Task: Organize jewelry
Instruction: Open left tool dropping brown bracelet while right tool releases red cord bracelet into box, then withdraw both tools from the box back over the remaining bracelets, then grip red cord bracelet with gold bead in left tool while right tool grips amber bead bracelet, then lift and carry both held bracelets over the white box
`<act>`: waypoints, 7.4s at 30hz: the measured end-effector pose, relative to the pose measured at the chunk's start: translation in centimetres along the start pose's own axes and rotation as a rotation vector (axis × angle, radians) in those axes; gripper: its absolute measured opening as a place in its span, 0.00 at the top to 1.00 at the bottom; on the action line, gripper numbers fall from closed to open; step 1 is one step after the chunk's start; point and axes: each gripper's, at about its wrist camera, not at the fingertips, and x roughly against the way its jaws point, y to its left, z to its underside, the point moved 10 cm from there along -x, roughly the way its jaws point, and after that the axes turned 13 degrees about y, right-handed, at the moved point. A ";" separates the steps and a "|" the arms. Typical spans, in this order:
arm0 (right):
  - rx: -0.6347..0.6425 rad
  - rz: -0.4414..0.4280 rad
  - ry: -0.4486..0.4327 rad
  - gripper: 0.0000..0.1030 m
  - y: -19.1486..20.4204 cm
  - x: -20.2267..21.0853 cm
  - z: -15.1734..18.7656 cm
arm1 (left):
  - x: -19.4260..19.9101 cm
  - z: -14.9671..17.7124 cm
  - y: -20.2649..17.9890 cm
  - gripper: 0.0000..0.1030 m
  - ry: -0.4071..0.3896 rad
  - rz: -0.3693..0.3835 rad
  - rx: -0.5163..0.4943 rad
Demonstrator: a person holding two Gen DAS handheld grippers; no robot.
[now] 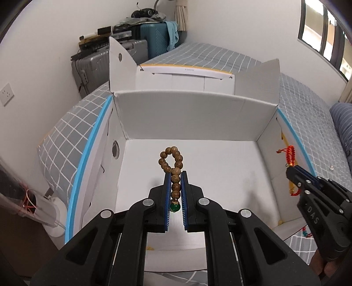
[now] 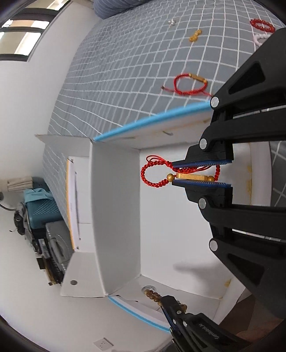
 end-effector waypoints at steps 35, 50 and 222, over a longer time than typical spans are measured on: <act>-0.044 0.056 -0.076 0.12 -1.6 2.2 -0.5 | 1.0 -0.2 0.5 0.12 -0.057 -0.063 0.019; -0.133 0.102 -0.093 0.09 -9.2 5.5 0.7 | 3.3 -1.5 -6.4 0.05 -0.089 0.001 -0.044; -0.294 0.102 -0.022 0.91 -29.9 5.4 4.7 | 1.1 1.2 -30.1 0.80 -0.028 0.208 -0.335</act>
